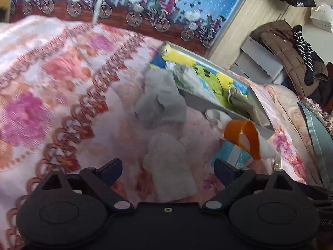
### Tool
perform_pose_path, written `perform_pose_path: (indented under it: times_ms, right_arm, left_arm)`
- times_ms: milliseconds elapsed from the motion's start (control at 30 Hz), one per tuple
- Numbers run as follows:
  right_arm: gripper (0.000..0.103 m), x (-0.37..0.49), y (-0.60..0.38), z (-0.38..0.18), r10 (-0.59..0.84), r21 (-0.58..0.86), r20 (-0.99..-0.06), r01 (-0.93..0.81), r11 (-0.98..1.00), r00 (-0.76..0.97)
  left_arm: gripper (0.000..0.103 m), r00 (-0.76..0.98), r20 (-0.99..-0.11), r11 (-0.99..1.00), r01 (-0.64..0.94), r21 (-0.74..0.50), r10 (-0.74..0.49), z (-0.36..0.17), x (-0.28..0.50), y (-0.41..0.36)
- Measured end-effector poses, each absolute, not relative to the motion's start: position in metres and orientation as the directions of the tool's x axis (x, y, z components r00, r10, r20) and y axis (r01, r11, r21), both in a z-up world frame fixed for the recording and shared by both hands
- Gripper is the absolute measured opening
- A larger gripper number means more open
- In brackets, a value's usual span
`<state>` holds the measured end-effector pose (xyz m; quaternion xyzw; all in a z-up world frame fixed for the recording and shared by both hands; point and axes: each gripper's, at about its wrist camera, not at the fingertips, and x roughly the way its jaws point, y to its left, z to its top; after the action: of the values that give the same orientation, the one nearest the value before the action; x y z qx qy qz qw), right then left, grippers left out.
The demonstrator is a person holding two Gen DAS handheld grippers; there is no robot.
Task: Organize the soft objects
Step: 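Grasp the white towel with the left tool while the right tool grasps the teal packet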
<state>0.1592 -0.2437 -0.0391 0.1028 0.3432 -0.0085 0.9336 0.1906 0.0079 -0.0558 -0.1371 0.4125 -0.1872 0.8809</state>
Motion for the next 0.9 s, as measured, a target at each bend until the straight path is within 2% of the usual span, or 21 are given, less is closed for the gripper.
perform_pose_path:
  times_ms: [233,367,533,633,700,800,833,900]
  right_arm:
    - [0.084,0.19,-0.253,-0.054,0.093,0.263,-0.658,0.111,0.959,0.748]
    - [0.08,0.21,-0.253,-0.069,0.118,0.301,-0.666,0.12,0.946,0.737]
    - [0.057,0.23,-0.248,-0.085,0.113,0.304,-0.675,0.135,0.943,0.729]
    - [0.048,0.234,-0.246,-0.087,0.115,0.313,-0.677,0.143,0.939,0.727]
    - [0.041,0.233,-0.243,-0.085,0.112,0.3,-0.683,0.137,0.944,0.722]
    - [0.033,0.231,-0.239,-0.081,0.112,0.287,-0.685,0.126,0.949,0.72]
    - [0.03,0.23,-0.238,-0.081,0.112,0.285,-0.684,0.123,0.951,0.721]
    - [0.025,0.227,-0.24,-0.079,0.115,0.287,-0.682,0.119,0.951,0.723]
  left_arm:
    - [0.078,0.504,-0.682,0.845,0.243,-0.477,-0.53,-0.081,0.206,0.012]
    - [0.072,0.481,-0.695,0.843,0.25,-0.476,-0.535,-0.084,0.214,0.008]
    - [0.072,0.472,-0.715,0.857,0.294,-0.424,-0.516,-0.085,0.216,-0.003]
    - [0.066,0.485,-0.723,0.869,0.322,-0.375,-0.492,-0.085,0.213,-0.009]
    - [0.056,0.482,-0.727,0.869,0.344,-0.356,-0.489,-0.085,0.212,-0.012]
    - [0.055,0.496,-0.727,0.876,0.344,-0.338,-0.476,-0.085,0.208,-0.015]
    - [0.048,0.502,-0.727,0.879,0.343,-0.33,-0.469,-0.084,0.207,-0.016]
    - [0.044,0.508,-0.724,0.882,0.323,-0.343,-0.467,-0.084,0.207,-0.013]
